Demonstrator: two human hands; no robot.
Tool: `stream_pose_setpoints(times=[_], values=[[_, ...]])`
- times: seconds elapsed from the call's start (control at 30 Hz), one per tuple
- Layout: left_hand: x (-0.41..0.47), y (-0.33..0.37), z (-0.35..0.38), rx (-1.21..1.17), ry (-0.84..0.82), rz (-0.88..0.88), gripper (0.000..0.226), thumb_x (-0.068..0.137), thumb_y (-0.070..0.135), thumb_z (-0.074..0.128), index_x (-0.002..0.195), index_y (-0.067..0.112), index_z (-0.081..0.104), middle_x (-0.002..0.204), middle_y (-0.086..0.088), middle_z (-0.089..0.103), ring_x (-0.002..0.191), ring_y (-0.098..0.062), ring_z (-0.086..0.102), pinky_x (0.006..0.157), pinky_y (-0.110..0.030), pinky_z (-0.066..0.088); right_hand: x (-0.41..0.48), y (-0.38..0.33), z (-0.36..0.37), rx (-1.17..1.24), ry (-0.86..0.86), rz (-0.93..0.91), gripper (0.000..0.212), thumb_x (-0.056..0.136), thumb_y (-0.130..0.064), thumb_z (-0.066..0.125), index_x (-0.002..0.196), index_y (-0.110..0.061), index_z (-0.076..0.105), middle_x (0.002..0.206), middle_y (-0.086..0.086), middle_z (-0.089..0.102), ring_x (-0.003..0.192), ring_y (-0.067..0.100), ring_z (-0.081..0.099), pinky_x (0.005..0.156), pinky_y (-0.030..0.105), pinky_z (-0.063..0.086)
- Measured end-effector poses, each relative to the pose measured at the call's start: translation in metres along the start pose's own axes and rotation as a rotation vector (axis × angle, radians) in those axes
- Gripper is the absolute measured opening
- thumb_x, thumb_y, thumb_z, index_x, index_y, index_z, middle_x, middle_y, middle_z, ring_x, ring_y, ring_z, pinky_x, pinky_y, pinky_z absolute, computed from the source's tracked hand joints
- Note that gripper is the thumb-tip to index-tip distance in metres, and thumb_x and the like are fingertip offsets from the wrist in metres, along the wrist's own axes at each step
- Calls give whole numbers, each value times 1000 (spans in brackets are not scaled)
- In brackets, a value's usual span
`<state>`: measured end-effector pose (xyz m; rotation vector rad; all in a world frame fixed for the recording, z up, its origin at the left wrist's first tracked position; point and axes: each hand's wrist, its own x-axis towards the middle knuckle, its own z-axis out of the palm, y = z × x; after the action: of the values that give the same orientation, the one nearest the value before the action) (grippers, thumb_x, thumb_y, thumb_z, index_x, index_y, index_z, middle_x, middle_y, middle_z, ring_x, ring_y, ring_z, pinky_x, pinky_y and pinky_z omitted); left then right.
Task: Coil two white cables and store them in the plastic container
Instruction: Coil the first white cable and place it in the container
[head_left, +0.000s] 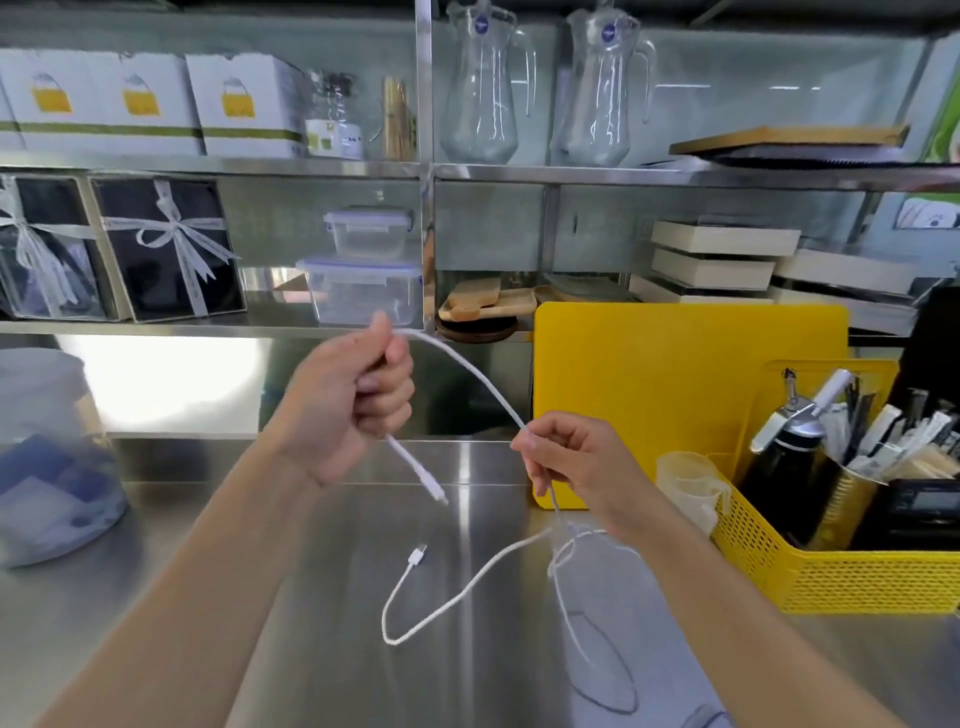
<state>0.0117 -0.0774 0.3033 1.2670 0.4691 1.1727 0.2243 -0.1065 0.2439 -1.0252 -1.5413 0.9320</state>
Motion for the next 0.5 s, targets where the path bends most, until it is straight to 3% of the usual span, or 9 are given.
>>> stream_pose_setpoints(times=[0.2,0.33,0.4,0.5], values=[[12,38,-7,-277,63,157,42,97,34,30,65,19,53,41,10,33,31,-3,25,33,-16,17,-1,-1,7,11,156,-76,13,86,-2,56,85,-14,53,54,1,51,46,5,47,45,19,38],[7,40,-12,-364,96,213,41,95,30,33,70,18,63,45,10,37,33,-4,26,34,-16,19,4,3,4,-169,240,-117,19,85,-6,59,80,-23,51,55,-5,54,55,9,51,54,24,43],[5,35,-14,-328,85,189,33,89,29,39,77,16,67,47,9,40,34,-3,27,34,-15,20,2,8,5,-233,273,-124,22,86,-6,58,76,-25,52,62,1,55,61,15,53,58,29,45],[1,16,-13,-223,41,60,29,93,24,36,92,14,63,51,7,46,36,-4,36,35,-15,31,-2,14,4,-326,335,-116,21,86,-7,58,71,-21,53,64,-1,57,62,11,53,58,26,45]])
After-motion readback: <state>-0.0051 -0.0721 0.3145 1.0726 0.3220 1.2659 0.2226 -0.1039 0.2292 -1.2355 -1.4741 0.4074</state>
